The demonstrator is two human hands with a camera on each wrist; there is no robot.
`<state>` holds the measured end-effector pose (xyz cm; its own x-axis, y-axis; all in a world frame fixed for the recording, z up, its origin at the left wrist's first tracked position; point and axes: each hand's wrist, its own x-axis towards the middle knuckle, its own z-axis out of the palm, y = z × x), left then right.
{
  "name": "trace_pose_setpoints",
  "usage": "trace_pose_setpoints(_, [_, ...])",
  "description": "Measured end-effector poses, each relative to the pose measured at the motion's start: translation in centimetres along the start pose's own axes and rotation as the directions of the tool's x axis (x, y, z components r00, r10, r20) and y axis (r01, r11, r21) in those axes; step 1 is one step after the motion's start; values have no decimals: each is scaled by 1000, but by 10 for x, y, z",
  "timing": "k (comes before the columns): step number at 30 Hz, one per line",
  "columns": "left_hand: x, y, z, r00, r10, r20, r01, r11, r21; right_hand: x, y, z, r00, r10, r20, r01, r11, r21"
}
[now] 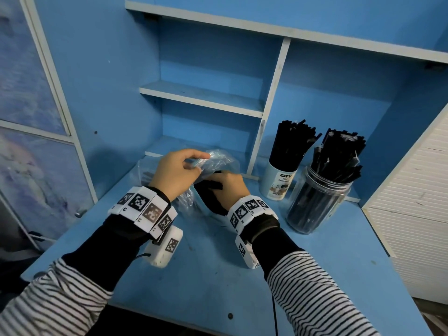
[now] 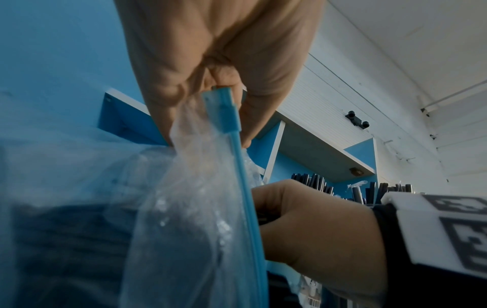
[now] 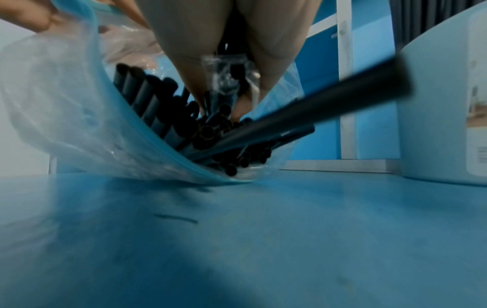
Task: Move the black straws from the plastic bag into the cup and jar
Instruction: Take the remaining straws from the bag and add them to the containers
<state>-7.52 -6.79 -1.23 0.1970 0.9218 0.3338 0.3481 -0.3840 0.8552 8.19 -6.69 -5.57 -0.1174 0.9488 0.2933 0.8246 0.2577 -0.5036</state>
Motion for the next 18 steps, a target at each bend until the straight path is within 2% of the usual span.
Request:
trace_pose_setpoints(8, [0, -2, -3, 999, -4, -50, 4, 1000, -1, -2, -3, -5, 998, -6, -67, 7, 1000, 18])
trace_pose_setpoints(18, [-2, -5, -4, 1000, -11, 19, 10, 999, 42, -28, -1, -55, 999, 26, -27, -24, 998, 62])
